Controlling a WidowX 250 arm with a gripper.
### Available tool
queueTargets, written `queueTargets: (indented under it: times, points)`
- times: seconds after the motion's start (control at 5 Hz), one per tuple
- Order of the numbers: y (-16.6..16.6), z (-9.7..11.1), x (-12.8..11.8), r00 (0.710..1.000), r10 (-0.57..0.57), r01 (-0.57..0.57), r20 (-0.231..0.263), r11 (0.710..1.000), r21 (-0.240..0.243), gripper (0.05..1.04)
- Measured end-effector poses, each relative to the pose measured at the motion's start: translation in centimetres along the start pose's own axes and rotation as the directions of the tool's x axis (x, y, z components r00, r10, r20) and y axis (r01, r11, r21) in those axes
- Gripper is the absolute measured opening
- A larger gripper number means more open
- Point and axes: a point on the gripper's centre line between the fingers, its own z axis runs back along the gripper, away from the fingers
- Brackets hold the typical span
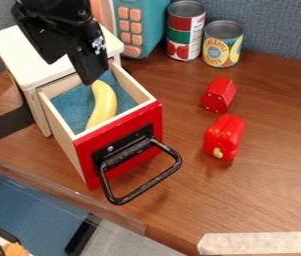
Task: Placed the yellow banana inside the drawer on to the right side of the table
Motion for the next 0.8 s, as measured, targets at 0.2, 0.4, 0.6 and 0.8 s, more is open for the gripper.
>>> queueTargets:
  times: [0.2, 0.4, 0.6, 0.8]
  points:
    - [0.0, -0.5, -0.2, 1.0, 0.011, -0.011, -0.014, 1.0, -0.007, 1.001]
    - [0.6, -1.1, 0.6, 0.998, 0.063, -0.063, 0.014, 0.998, 0.014, 1.001]
    - [1.5, -2.2, 1.0, 0.991, 0.129, -0.131, 0.029, 0.99, 0.053, 1.001]
    - [2.3, -3.2, 1.6, 0.978, 0.2, -0.204, 0.056, 0.975, 0.086, 1.001]
